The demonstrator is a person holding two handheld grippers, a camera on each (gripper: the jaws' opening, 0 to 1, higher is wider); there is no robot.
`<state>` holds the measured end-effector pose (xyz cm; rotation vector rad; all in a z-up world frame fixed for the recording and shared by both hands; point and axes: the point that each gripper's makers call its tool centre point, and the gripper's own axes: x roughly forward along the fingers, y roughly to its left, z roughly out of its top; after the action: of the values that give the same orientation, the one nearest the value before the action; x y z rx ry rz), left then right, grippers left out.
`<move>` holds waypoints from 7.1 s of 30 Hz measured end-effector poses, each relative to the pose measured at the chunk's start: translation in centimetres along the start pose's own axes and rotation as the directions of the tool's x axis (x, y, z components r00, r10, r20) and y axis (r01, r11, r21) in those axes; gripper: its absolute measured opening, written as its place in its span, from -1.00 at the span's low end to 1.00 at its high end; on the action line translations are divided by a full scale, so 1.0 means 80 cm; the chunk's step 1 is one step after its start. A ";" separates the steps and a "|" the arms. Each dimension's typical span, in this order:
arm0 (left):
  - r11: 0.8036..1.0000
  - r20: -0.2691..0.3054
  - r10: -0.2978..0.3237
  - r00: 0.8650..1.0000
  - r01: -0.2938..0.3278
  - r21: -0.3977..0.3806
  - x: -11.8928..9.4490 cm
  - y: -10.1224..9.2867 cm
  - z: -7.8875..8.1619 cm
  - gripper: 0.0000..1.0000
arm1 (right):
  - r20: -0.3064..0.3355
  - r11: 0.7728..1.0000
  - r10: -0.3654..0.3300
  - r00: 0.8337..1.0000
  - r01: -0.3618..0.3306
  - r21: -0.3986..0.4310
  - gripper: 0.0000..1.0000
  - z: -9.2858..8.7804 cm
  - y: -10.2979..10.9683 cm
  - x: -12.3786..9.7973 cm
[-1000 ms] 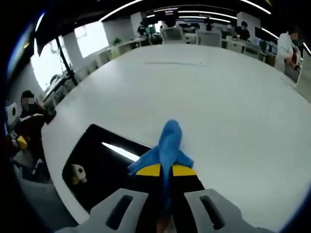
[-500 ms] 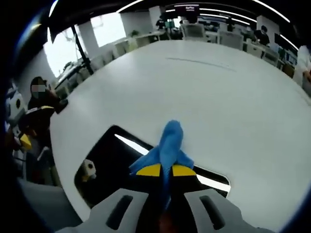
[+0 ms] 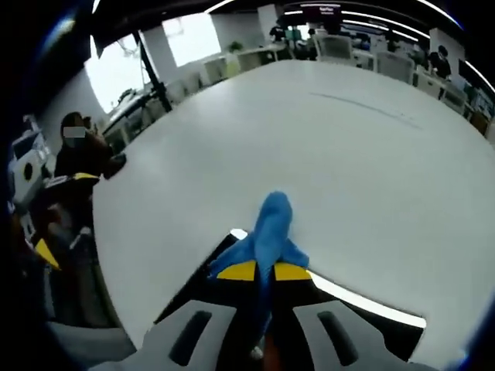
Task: Wipe the mirror surface with the cleaning cloth until all visible marks leave the cleaned area.
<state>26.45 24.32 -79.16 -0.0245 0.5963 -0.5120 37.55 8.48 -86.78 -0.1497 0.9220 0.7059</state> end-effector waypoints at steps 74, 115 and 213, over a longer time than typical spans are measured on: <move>1.000 0.004 -0.024 1.000 0.024 0.012 0.020 -0.017 0.009 0.99 | -0.075 0.994 0.103 0.992 -0.100 0.036 -0.99 -0.058 0.008 -0.043; 0.999 0.014 -0.021 1.000 0.020 0.031 0.017 -0.030 0.016 0.99 | -0.076 0.994 0.051 0.996 -0.043 0.098 -0.99 -0.104 -0.086 -0.100; 0.998 0.038 -0.060 0.997 0.059 0.030 0.031 -0.045 0.013 0.99 | -0.105 0.989 -0.058 0.993 0.072 0.129 -0.99 -0.151 -0.053 -0.130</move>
<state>27.13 19.87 -79.00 -0.0247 0.5518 -0.5768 27.75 -4.85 -86.86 -0.0976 1.0531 0.5783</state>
